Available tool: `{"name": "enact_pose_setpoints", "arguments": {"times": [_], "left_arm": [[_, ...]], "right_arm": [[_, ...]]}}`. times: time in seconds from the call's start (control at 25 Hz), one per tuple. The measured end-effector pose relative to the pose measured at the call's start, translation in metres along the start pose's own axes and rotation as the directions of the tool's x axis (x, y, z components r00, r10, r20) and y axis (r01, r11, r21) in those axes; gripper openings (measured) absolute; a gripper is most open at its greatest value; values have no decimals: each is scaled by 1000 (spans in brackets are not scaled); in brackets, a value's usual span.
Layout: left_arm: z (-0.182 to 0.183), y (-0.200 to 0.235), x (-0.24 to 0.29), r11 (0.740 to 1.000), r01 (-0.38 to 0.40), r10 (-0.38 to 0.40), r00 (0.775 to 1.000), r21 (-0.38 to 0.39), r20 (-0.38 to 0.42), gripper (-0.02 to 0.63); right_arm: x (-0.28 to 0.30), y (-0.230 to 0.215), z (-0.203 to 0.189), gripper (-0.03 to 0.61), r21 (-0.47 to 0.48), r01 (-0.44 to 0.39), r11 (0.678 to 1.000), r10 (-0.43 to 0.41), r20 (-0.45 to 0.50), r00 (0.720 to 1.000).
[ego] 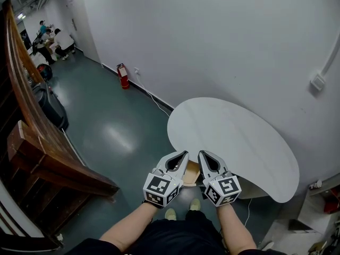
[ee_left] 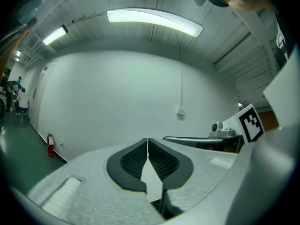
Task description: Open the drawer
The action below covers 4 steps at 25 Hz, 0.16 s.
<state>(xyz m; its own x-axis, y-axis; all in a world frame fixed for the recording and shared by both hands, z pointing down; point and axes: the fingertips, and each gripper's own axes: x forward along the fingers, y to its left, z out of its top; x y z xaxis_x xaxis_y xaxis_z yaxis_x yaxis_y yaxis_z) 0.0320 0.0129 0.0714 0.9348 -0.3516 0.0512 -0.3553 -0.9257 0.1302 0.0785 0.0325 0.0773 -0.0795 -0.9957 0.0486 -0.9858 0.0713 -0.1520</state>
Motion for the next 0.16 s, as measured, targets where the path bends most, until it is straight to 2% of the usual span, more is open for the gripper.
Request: {"name": "enact_pose_setpoints", "arguments": {"times": [0.16], "left_arm": [[2,-1,10,1000,3,-3,1000,13,-1,17]], "right_arm": [[2,-8,2,14,10,3,1000,-4,5,1000]]}}
